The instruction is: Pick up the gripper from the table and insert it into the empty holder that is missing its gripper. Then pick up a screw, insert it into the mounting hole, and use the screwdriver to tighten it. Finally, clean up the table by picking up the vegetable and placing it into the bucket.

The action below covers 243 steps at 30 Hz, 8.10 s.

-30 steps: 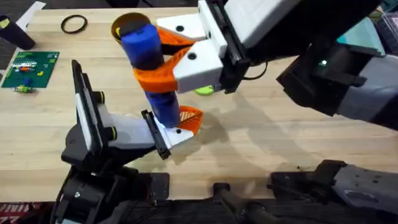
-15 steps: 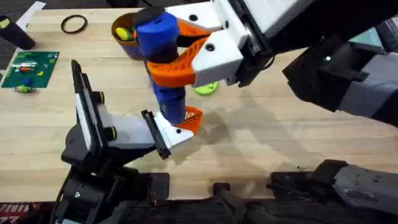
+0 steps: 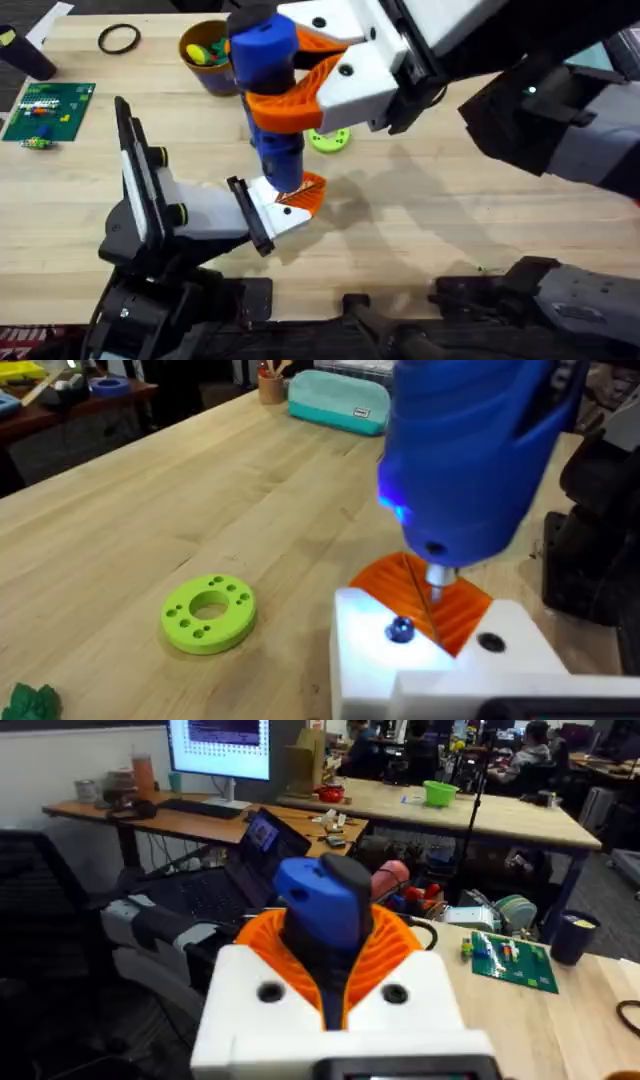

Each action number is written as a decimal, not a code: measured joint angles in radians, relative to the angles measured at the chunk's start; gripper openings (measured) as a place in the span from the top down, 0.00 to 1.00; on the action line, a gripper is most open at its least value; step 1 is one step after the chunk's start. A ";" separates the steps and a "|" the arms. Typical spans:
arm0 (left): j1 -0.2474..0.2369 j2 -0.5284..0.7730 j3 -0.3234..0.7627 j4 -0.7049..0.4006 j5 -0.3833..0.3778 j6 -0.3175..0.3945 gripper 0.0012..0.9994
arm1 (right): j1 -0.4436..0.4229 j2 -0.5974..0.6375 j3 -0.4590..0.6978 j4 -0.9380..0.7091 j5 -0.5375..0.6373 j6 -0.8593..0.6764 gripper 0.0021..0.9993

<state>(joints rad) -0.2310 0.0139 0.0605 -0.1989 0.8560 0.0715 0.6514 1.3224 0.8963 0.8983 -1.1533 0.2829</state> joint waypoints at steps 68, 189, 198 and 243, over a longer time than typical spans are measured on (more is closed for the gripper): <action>0.000 0.000 0.000 0.000 0.000 0.000 0.99 | 0.033 0.023 0.000 0.044 0.011 -0.065 0.94; 0.000 0.000 0.000 0.000 0.000 0.000 0.99 | 0.066 0.023 0.001 0.058 0.023 -0.069 0.94; 0.000 0.000 0.000 0.000 0.004 0.000 0.99 | 0.066 0.023 0.001 0.005 0.028 -0.091 0.94; 0.000 0.001 0.000 -0.002 0.001 -0.004 0.99 | 0.043 0.023 0.024 -0.103 0.048 -0.128 0.94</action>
<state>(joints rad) -0.2310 0.0151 0.0605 -0.2005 0.8567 0.0672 0.6941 1.3453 0.9208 0.7955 -1.1052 0.1546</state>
